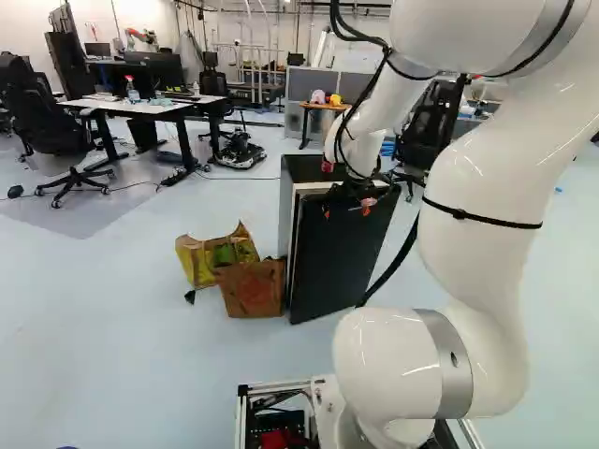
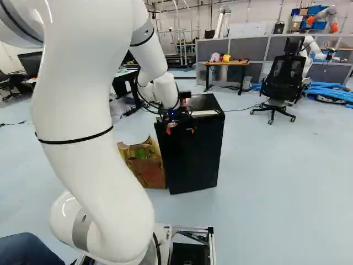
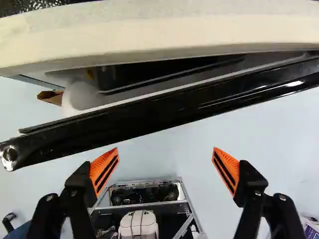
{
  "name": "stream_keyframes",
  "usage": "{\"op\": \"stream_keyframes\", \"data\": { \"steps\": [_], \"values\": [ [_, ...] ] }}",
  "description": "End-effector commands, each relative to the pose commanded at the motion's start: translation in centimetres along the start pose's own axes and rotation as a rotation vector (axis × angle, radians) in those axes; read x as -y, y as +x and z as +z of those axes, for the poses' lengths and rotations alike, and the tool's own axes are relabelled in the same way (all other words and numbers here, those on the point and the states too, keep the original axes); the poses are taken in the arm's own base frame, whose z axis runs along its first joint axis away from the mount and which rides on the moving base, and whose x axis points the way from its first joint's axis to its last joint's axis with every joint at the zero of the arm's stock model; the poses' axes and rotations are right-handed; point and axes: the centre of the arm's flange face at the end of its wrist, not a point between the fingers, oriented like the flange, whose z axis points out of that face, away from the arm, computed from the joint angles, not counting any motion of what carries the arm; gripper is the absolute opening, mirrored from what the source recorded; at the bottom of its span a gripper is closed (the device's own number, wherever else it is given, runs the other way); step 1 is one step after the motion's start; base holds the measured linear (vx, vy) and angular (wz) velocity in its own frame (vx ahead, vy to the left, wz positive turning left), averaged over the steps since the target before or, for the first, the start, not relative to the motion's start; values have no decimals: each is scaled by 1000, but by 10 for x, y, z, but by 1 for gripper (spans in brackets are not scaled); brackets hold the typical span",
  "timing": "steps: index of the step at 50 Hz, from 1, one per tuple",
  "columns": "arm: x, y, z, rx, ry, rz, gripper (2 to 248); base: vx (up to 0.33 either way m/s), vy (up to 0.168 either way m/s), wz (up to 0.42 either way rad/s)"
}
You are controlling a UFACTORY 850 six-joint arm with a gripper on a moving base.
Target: Grab a drink from the fridge
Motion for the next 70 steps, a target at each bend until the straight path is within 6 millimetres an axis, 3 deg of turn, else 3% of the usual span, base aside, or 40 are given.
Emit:
{"op": "stream_keyframes", "data": {
  "steps": [35, 56, 70],
  "values": [
    [0, 5, 0, -50, -8, -29, 247, 0, 0, 0],
    [1, 6, 26, -8, -2, -32, 247, 0, 0, 0],
    [1, 7, 26, -19, -1, -32, 247, 0, 0, 0]
  ]
}}
